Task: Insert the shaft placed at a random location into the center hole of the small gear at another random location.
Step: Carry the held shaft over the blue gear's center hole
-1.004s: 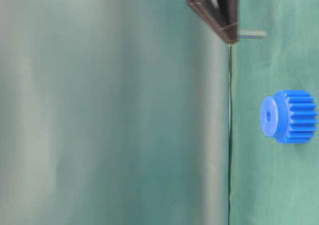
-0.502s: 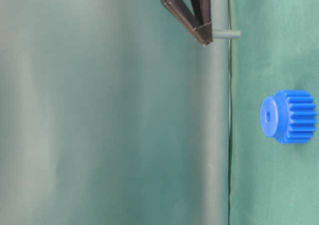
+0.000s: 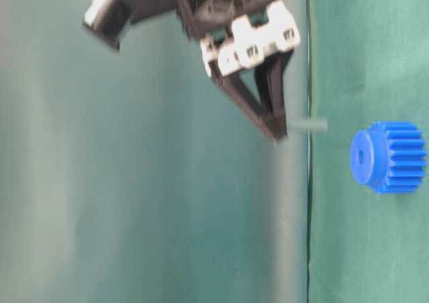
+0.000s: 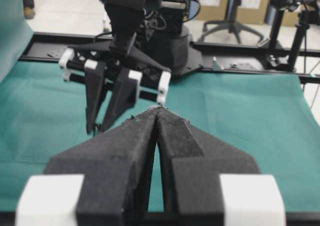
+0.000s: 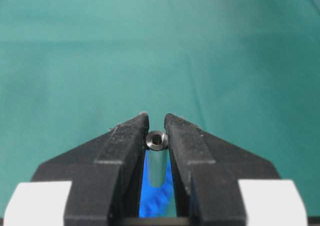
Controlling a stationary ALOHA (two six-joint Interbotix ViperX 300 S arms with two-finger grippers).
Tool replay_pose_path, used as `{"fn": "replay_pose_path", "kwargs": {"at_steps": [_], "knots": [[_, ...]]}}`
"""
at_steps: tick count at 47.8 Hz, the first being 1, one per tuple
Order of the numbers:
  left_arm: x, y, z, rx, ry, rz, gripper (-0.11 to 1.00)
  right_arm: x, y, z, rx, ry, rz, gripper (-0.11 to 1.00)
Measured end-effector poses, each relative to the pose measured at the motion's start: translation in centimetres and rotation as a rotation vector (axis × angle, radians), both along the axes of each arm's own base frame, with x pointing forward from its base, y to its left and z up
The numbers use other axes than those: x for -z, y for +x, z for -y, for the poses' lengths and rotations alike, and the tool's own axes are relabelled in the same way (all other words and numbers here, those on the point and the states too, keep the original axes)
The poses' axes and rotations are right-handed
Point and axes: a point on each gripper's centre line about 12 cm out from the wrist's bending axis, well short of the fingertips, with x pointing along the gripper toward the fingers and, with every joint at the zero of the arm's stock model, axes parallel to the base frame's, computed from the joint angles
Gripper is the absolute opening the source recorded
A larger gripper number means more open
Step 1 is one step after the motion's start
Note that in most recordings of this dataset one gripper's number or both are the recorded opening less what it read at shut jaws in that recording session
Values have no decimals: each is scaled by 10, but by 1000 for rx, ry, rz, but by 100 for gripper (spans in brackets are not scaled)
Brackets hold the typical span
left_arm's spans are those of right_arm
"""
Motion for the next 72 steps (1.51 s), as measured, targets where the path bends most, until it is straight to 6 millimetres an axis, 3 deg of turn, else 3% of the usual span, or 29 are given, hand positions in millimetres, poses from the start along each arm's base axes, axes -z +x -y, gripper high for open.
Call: {"fn": "replay_pose_path", "kwargs": {"at_steps": [10, 22, 35, 44, 60, 72], "knots": [[0, 0, 0, 0, 0, 0, -1, -3, 21, -8, -30, 0, -9, 14], [0, 0, 0, 0, 0, 0, -1, -2, 23, -8, -32, 0, -11, 14], [0, 0, 0, 0, -2, -1, -1, 23, 25, -9, -34, 10, -67, 14], [0, 0, 0, -1, -1, 2, -1, 25, 26, -8, -35, 6, -64, 14], [0, 0, 0, 0, -2, -1, -1, 25, 26, -8, -33, 6, -61, 14], [0, 0, 0, 0, -2, -1, -1, 2, 24, -9, -42, -23, -12, 15]]}}
